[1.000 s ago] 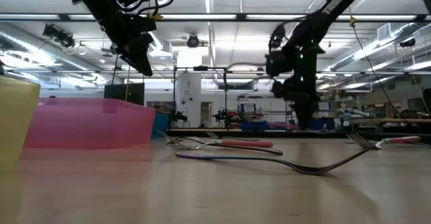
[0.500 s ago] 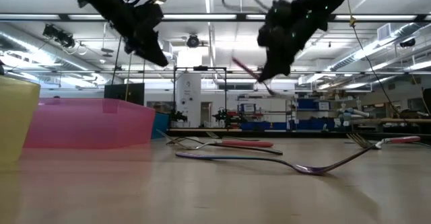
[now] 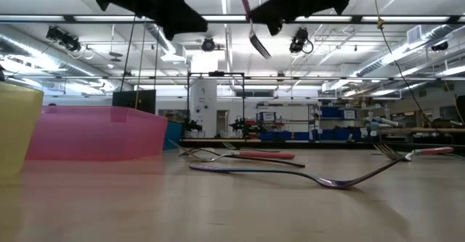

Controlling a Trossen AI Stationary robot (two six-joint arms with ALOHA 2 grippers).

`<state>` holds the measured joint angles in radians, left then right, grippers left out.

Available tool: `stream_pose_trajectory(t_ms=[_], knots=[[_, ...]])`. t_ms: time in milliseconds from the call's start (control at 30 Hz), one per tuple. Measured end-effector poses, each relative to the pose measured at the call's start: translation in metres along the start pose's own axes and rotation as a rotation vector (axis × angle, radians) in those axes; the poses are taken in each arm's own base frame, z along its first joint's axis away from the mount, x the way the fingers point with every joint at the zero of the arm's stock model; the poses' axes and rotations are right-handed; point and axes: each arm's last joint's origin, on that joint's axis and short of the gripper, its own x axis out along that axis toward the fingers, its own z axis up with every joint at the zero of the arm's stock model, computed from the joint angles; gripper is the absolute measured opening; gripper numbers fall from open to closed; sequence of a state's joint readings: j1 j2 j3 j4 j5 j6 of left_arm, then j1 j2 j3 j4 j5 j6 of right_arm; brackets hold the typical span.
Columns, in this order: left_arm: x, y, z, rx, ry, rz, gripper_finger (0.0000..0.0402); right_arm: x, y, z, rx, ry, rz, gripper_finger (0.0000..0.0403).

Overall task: Sort silverware by color (type)
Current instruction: Put the top pink fork into the blue bin

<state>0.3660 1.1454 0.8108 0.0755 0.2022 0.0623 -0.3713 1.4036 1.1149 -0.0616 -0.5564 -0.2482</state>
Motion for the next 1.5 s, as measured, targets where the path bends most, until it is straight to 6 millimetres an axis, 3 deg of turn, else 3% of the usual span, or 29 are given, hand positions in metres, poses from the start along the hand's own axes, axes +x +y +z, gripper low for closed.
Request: stream_pose_trajectory(t_ms=[167, 333, 533, 733, 1067, 1500], knots=[[0.000, -0.002, 0.006, 0.146, -0.074, -0.078, 0.0110, 0.006, 0.013, 0.009, -0.084, -0.082, 0.121, 0.0042], [-0.001, -0.002, 0.014, 0.168, -0.155, -0.074, 0.0110, 0.011, 0.022, 0.013, -0.132, -0.104, 0.144, 0.0042], [-0.003, -0.007, 0.020, 0.177, -0.227, -0.228, 0.0110, 0.013, 0.028, 0.016, -0.150, -0.119, 0.159, 0.0042], [-0.003, -0.014, 0.026, 0.175, -0.293, -0.265, 0.0110, 0.015, 0.032, 0.017, -0.160, -0.130, 0.187, 0.0042], [0.029, -0.018, 0.025, 0.170, -0.274, -0.303, 0.0110, 0.018, 0.039, 0.019, -0.167, -0.138, 0.195, 0.0042], [0.047, -0.018, 0.040, 0.196, -0.297, -0.477, 0.0110, 0.037, 0.030, 0.004, -0.132, -0.101, 0.196, 0.0043]])
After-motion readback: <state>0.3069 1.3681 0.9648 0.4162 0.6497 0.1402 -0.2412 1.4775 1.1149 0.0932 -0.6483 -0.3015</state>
